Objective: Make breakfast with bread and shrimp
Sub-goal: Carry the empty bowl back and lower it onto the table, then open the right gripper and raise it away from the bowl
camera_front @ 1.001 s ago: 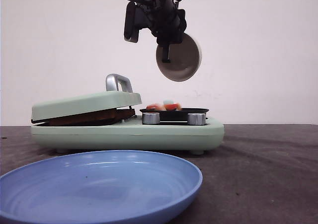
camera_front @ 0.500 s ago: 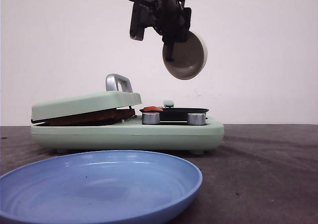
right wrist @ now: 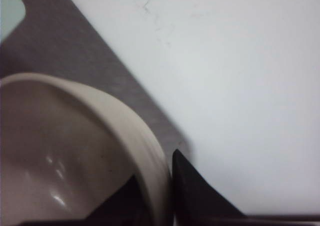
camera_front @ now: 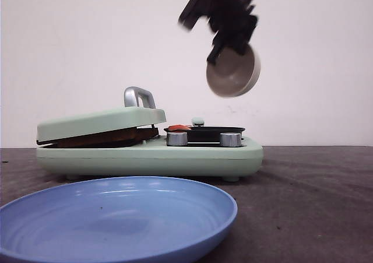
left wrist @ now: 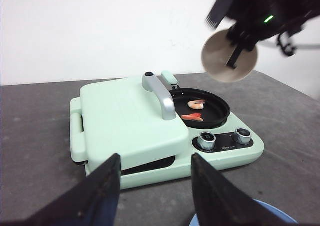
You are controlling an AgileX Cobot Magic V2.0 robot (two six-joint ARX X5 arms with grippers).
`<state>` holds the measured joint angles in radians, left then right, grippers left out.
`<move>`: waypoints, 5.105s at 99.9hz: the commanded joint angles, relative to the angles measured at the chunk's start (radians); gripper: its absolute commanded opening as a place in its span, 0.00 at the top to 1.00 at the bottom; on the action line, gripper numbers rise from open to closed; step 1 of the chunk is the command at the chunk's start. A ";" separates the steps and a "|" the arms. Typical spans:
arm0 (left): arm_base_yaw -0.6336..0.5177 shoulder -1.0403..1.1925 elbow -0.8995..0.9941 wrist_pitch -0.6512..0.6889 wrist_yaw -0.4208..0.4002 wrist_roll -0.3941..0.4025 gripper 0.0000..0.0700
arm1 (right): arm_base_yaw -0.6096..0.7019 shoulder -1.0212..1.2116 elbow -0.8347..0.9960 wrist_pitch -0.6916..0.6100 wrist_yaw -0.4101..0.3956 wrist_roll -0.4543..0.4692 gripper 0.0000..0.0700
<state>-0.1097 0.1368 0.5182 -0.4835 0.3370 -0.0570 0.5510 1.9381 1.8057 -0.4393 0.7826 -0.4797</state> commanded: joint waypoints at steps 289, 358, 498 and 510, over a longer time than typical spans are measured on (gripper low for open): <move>-0.002 0.288 0.000 0.163 0.079 -0.136 0.71 | -0.621 -0.147 -0.649 -0.091 -1.144 0.678 0.99; -0.002 0.288 0.000 0.163 0.083 -0.136 0.71 | -0.621 -0.147 -0.661 -0.089 -1.149 0.673 0.61; -0.002 0.281 0.001 0.163 0.155 -0.176 0.97 | -0.478 -0.838 -0.661 -0.097 -1.343 0.605 1.00; -0.002 0.265 0.001 0.163 0.155 -0.188 1.00 | -0.427 -0.941 -0.661 -0.122 -1.326 0.562 1.00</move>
<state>-0.1097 0.4084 0.5171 -0.3328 0.4862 -0.2321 0.1032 1.0317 1.1358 -0.5541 -0.5503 0.1287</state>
